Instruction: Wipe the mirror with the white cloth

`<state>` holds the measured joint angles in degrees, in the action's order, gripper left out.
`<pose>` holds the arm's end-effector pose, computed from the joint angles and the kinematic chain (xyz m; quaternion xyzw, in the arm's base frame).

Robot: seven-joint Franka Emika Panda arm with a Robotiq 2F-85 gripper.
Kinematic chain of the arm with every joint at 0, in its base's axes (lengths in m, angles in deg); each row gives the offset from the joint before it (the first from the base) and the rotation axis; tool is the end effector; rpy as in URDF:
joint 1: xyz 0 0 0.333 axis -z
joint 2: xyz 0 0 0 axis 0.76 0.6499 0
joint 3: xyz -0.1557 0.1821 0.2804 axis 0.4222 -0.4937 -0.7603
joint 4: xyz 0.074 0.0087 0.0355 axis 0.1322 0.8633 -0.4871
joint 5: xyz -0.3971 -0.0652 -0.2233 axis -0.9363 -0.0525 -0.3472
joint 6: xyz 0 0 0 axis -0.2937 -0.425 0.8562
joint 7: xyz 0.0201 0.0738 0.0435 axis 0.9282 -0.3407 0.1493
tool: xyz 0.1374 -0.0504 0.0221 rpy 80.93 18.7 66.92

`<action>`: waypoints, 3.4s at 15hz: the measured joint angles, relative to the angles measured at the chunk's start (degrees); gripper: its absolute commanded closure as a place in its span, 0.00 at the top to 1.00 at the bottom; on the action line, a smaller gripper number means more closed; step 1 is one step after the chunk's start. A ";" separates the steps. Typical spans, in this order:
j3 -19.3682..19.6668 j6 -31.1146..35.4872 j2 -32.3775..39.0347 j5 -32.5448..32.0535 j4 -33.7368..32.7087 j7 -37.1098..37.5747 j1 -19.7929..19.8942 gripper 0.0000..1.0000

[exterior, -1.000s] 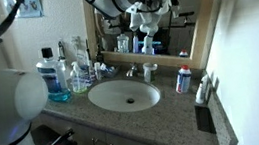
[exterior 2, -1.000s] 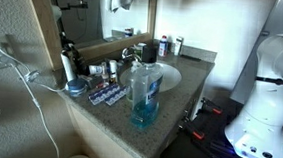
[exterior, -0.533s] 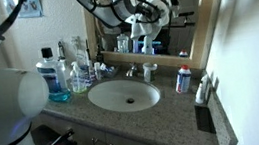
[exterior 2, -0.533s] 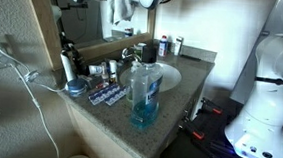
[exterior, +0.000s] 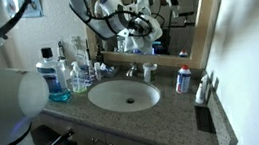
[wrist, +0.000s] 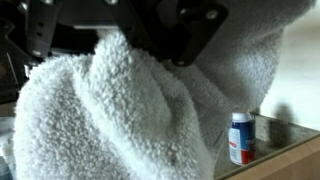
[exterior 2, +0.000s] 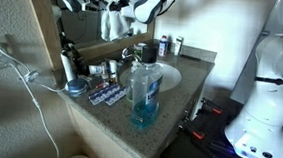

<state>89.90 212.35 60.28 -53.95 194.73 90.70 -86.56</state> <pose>0.7617 0.0312 0.4583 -0.8535 0.1216 -0.5067 0.0086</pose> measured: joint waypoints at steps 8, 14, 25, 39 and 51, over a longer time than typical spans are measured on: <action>-2.75 0.22 -1.60 -2.13 0.20 -2.40 -0.47 0.03; 1.58 3.95 -4.06 -2.86 -0.16 -2.40 -4.38 0.02; 17.45 3.43 -4.66 -0.89 -3.05 -2.26 -13.09 0.03; 64.18 -22.13 -3.73 7.13 1.54 -5.58 -52.78 0.02; 94.71 -55.79 23.32 43.59 18.24 -28.55 -72.33 0.02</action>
<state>184.61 156.56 83.60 -10.35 212.97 62.15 -158.89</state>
